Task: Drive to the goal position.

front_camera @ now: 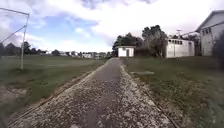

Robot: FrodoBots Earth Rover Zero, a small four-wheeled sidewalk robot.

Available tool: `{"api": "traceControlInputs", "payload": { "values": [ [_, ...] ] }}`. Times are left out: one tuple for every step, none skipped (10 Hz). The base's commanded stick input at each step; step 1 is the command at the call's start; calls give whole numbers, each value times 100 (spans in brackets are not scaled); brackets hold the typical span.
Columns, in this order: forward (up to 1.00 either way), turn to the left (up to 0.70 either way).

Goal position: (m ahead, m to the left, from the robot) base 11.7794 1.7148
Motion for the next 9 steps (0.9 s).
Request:
{"api": "traceControlInputs", "payload": {
  "values": [
    [-5, 0],
    [-5, 0],
    [-5, 0],
    [-5, 0],
    [-5, 0],
    [-5, 0],
    [-5, 0],
    [-5, 0],
    [-5, 0]
  ]
}}
